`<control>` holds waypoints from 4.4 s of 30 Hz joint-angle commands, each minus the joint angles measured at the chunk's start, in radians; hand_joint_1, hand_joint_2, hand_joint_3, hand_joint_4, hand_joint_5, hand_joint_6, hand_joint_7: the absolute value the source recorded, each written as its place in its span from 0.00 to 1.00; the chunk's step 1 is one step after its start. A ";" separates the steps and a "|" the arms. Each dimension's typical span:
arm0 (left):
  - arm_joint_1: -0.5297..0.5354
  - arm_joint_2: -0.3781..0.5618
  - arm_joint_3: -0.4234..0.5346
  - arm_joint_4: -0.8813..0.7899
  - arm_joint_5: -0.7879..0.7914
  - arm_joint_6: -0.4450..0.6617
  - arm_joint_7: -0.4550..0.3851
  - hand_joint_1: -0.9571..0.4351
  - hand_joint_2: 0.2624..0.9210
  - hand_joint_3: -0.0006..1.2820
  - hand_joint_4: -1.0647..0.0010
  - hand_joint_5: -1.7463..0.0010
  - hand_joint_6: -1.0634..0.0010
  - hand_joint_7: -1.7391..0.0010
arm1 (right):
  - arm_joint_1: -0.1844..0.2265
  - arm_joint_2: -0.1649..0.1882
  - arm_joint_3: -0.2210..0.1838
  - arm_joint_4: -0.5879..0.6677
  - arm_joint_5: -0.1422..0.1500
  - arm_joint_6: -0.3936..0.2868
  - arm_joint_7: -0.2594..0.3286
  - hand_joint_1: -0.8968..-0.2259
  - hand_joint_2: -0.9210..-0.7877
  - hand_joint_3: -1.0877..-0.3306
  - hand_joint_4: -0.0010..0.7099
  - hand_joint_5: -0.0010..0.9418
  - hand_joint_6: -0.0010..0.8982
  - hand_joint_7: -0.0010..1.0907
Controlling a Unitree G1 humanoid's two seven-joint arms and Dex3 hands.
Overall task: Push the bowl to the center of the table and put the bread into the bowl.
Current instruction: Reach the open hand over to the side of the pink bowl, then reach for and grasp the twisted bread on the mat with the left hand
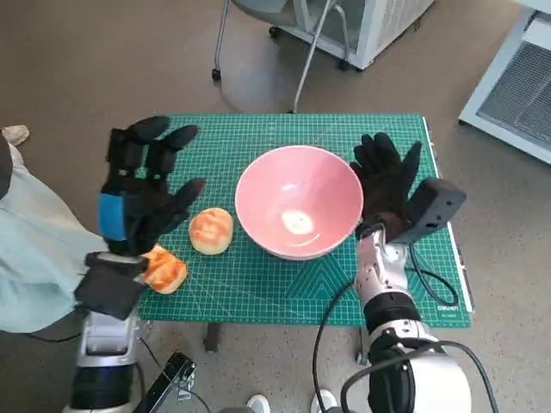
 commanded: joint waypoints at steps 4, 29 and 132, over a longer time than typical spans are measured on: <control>0.048 0.287 0.100 -0.018 0.008 -0.001 -0.176 0.64 0.98 0.07 0.84 0.60 0.87 0.54 | 0.034 -0.038 0.106 -0.058 -0.108 -0.172 0.023 0.73 0.24 0.53 0.61 0.01 0.29 0.65; 0.119 0.797 0.071 -0.038 0.080 0.055 -0.653 0.75 0.92 0.00 0.72 1.00 0.62 0.96 | 0.143 -0.096 0.284 -0.317 -0.152 -0.532 0.227 0.70 0.02 0.58 0.63 0.00 0.20 0.75; -0.497 0.585 -0.254 0.067 0.404 0.075 -0.556 0.69 0.99 0.06 0.46 0.30 0.32 0.35 | 0.235 -0.075 0.269 -0.436 -0.004 -0.432 0.333 0.69 0.18 0.54 0.64 0.00 0.19 0.79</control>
